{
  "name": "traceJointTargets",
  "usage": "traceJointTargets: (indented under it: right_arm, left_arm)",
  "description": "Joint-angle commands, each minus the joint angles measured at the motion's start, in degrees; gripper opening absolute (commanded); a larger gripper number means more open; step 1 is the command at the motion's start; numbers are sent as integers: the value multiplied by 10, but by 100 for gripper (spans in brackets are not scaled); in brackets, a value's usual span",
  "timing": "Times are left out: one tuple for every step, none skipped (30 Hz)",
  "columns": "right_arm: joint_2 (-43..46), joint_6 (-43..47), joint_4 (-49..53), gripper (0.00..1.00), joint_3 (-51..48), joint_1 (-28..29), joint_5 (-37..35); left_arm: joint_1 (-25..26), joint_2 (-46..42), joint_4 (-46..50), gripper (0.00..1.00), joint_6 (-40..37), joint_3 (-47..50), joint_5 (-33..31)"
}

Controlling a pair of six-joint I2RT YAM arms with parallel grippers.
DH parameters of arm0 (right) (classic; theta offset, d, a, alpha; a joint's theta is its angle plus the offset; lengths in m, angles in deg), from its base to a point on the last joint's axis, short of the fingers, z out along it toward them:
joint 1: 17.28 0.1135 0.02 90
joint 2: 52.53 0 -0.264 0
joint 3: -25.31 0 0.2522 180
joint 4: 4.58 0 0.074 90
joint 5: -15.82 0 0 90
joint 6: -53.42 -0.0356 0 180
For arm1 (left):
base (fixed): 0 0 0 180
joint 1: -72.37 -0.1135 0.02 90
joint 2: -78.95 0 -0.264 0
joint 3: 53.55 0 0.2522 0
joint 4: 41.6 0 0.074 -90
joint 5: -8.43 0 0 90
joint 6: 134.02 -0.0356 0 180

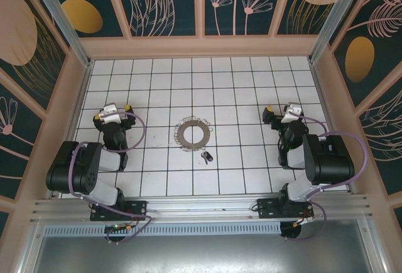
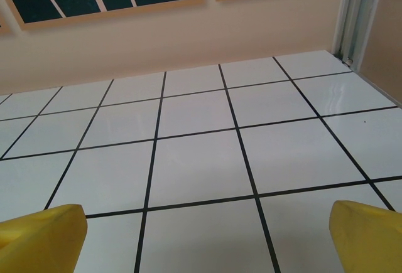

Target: Put the keys on the keyring

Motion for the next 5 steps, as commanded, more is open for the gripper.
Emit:
traceJointTargets:
  right_arm:
    - [0,-5,-6,99,9,-1,-10]
    - [-1,-5,-6,99,9,-1,-10]
    - [0,-5,-7,99,9,-1,-10]
    - [0,-4,-8,99,9,-1,-11]
    - [-1,-4,-8,99,9,-1,-11]
  left_arm:
    - [-5,0,-26,99,11,3,7]
    - [-5,0,-26,99,11,3,7]
    - [-5,0,-25,99,11,2,7]
    - [-5,0,-26,99,11,3,7]
    - [-4,0,-26,99,11,3,7]
